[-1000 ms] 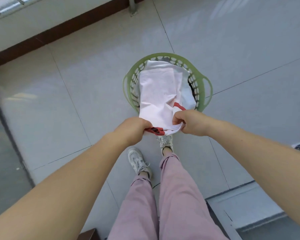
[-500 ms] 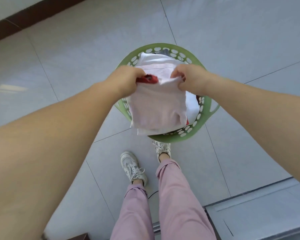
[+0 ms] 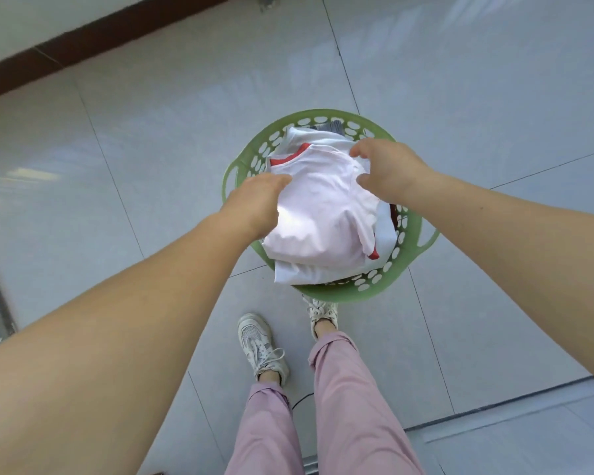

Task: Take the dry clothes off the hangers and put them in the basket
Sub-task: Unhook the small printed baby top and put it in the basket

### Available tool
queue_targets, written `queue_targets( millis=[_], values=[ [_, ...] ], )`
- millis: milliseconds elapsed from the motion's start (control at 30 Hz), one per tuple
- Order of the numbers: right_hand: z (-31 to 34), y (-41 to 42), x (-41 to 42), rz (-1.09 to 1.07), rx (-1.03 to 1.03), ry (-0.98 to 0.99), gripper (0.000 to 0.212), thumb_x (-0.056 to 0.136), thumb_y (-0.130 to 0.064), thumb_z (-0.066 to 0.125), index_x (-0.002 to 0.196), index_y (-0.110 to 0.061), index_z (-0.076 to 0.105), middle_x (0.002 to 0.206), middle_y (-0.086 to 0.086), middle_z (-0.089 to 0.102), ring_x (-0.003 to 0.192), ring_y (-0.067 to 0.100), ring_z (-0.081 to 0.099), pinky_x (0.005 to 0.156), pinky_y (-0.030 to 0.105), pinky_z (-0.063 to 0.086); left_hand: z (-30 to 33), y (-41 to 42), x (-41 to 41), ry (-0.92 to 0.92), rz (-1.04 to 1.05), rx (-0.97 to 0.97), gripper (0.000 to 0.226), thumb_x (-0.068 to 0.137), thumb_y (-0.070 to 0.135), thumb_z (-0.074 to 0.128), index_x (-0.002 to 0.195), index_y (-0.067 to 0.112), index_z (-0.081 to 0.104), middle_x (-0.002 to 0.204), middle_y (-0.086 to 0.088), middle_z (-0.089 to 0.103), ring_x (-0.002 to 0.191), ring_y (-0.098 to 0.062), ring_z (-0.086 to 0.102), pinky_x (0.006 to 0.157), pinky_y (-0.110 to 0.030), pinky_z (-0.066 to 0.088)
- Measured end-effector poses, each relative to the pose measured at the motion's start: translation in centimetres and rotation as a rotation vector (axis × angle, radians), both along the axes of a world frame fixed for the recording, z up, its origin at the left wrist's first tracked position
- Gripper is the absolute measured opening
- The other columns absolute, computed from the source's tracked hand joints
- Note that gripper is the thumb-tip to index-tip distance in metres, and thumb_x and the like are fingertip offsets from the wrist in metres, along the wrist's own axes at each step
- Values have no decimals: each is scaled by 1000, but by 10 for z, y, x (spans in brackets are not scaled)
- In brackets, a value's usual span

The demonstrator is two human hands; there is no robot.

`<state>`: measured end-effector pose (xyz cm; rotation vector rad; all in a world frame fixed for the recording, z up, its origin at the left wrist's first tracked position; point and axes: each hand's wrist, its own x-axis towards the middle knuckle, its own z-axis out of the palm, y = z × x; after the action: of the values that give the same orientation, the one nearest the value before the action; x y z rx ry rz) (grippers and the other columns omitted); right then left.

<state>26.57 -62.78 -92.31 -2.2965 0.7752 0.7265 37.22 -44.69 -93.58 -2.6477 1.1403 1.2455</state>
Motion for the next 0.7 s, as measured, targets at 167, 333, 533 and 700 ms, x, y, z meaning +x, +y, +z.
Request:
queue_targets(
  millis=[167,333,533,700],
  values=[
    [64,11,24,40,15,-112,42,89,-12,52,130,-21,48,131,4,53,118,24,49,94,31,40,75,-11,13,-52,61,-99,59,89,7,52,142,24,33,145,-7,38,132,-27,36,106,-39,34],
    [166,29,54,107,34,-261,40,90,-14,55,130,-18,49,134,3,53,121,22,50,97,28,37,178,-4,32,-105,177,-204,59,91,17,53,144,20,28,147,-8,32,132,-25,36,107,-33,30],
    [299,60,81,223,2,-497,40,90,-16,56,129,-16,51,131,2,55,118,18,52,97,29,39,315,39,48,-234,307,-386,61,90,18,56,144,19,28,145,-6,33,129,-21,41,108,-28,27],
    [391,105,109,342,16,-624,36,91,-17,56,127,-17,53,127,1,58,113,18,55,93,28,44,408,83,59,-409,381,-485,57,91,21,56,143,20,31,144,-4,36,129,-18,41,106,-29,30]
  ],
)
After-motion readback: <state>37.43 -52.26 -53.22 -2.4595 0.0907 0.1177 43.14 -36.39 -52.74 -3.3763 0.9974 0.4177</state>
